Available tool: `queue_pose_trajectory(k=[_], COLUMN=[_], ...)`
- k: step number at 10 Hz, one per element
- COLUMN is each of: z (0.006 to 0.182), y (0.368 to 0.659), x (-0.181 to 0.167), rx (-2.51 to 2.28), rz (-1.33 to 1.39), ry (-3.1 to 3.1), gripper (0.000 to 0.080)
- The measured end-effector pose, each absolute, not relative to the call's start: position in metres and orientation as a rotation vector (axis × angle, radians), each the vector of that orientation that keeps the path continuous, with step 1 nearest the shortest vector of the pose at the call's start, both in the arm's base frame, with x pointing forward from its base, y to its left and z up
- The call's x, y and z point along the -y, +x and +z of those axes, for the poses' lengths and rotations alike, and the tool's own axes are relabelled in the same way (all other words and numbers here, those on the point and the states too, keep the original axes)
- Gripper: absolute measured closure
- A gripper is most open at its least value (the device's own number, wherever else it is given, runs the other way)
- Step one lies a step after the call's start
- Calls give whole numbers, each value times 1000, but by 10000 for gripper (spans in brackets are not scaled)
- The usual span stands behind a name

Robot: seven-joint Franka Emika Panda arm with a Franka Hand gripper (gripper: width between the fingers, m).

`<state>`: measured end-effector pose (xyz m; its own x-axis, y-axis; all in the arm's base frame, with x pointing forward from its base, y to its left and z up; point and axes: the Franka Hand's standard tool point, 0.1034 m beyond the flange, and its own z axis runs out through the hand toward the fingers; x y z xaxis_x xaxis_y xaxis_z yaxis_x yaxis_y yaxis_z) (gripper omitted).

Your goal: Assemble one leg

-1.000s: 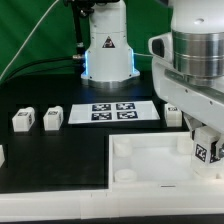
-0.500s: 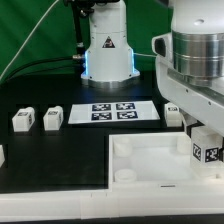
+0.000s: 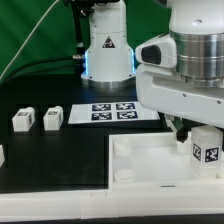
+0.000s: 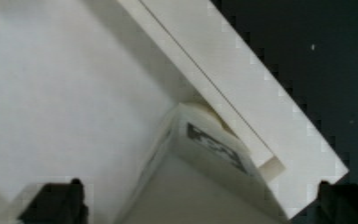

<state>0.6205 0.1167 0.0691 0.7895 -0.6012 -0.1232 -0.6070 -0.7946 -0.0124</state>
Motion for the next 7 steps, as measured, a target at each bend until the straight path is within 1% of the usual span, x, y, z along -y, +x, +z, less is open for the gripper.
queue_pose_trajectory(k=[2, 3, 7], z=[69, 70, 69], y=[620, 621, 621], x=[-118, -117, -107], rx=[-674, -443, 188], rz=[161, 152, 133], ry=[-3010, -3045, -3063], gripper=[150, 150, 150])
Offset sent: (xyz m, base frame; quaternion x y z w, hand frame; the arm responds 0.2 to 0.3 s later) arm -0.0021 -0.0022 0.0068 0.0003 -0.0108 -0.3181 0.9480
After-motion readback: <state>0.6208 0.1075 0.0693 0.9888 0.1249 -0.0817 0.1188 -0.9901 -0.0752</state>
